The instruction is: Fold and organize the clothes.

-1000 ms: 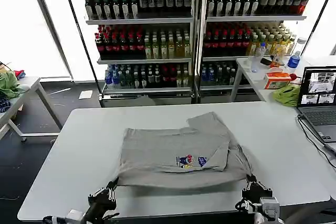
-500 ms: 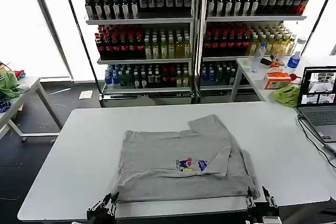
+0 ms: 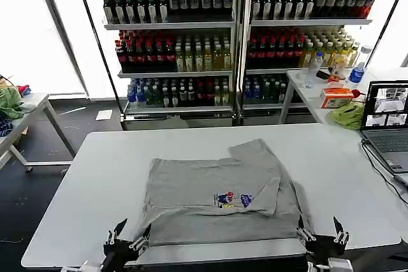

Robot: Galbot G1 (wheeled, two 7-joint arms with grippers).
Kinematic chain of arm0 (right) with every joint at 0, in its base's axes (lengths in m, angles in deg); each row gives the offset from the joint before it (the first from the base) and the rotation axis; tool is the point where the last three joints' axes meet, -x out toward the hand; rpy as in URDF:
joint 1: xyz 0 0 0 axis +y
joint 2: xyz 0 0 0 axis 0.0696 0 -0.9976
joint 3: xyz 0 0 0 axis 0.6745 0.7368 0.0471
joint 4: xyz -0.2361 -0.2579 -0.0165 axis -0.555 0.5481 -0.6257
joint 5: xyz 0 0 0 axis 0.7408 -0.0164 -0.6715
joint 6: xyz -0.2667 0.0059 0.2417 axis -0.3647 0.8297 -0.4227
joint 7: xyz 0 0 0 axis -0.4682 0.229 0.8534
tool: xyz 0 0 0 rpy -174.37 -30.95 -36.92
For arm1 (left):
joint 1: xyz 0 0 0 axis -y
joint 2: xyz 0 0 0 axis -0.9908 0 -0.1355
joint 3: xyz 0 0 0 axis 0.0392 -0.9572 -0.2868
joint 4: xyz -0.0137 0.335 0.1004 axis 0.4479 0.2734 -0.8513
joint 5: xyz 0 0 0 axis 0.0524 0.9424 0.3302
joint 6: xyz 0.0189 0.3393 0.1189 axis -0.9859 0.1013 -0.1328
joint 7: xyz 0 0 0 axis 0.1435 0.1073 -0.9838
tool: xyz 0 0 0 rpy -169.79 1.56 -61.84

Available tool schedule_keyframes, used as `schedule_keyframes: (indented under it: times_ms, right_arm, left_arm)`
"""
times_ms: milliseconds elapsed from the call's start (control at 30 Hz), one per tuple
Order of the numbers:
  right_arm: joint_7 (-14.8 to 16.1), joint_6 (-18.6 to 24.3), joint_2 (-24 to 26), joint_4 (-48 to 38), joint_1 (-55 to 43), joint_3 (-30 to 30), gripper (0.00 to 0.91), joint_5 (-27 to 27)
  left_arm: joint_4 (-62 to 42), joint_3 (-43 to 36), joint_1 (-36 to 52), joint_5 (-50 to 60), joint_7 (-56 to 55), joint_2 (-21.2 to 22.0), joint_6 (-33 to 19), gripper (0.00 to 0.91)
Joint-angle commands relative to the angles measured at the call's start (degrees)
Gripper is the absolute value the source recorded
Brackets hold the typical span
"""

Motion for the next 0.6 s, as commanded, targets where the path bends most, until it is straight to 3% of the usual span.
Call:
schedule_keyframes:
  times_ms: [33,233,467,600]
  right_arm:
    - [6.77,0.03,-0.13,-4.42,-13.23,-0.58,0.907,-1.29]
    - [9.37,-3.49,0.78,-12.06,-28.06,1.61,0.907,-5.69]
    - [8.63,-6.92,0.76,-25.37,-48.8,8.12,0.907,-9.5]
    - [8.73,-8.59,-1.06,-32.8,-55.41,12.38,0.907,-12.11]
  left_arm:
    - [-0.4,1.26,9.73,-5.25,1.37,-3.89,0.16,0.907]
    - [-7.44,0.26,21.81,-9.46,2.64,-7.46,-0.1,0.907]
    - [-18.69,-5.81,39.2,-13.34,4.91,-10.7,1.86,0.907]
    - [-24.85,-10.67,48.61,-18.56,5.47,-11.31,3.46,0.907]
